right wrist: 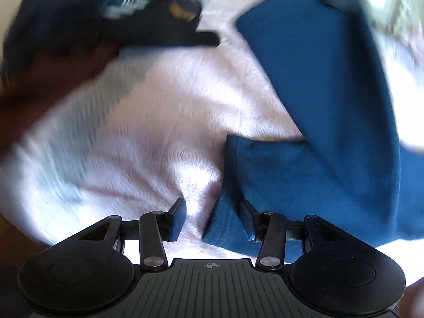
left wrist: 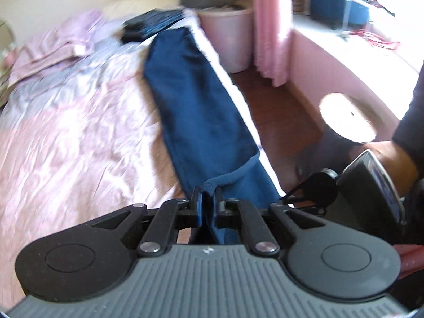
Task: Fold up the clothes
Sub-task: 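Grasp the stacked leg cuffs with the left gripper and pull them straight, then release the left gripper and lay the folded sweatpants flat lengthwise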
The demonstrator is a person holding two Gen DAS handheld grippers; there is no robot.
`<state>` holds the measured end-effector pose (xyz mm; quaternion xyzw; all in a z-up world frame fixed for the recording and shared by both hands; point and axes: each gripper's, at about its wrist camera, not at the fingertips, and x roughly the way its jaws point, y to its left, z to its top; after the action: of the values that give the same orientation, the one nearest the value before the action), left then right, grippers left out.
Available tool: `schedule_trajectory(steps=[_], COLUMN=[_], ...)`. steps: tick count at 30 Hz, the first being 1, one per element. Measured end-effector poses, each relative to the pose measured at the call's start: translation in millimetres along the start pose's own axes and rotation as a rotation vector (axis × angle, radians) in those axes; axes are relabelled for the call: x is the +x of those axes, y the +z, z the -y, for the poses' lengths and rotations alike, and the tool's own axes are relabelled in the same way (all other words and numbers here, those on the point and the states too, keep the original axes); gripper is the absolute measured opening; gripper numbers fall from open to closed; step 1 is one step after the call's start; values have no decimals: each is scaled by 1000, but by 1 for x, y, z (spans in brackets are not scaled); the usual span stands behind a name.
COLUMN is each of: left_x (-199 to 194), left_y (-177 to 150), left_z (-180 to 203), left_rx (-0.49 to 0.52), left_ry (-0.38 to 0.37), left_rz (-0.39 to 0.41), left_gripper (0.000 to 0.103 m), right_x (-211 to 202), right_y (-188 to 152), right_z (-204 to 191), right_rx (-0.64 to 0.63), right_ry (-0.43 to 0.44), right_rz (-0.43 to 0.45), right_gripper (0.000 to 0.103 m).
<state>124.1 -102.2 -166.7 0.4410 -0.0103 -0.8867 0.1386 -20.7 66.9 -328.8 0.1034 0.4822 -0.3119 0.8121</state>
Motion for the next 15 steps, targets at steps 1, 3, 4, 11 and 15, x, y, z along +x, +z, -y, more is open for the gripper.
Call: schedule_trajectory(steps=[1,3,4,11,15], left_x=[0,-1,-2,-6,-11], left_y=[-1,-3,-2,3,1], left_z=[1,-1,-1,2,17], left_rx=[16,36,35,86,102], left_ry=[-13,-31,-37,-53,-91], left_rz=[10,30,42,75,85], left_gripper=[5,5,5,5,5], right_x=[1,6,8,20,-9], right_y=[1,4,3,5,16], right_z=[-6,-14,-17,-19,-26], right_rx=[-45,-111,-143,-199,-153], right_ry=[-52,-134,-146,-209,-183], right_rz=[-6,-44,-60,-110,-33], right_gripper=[46,46,46,12,7])
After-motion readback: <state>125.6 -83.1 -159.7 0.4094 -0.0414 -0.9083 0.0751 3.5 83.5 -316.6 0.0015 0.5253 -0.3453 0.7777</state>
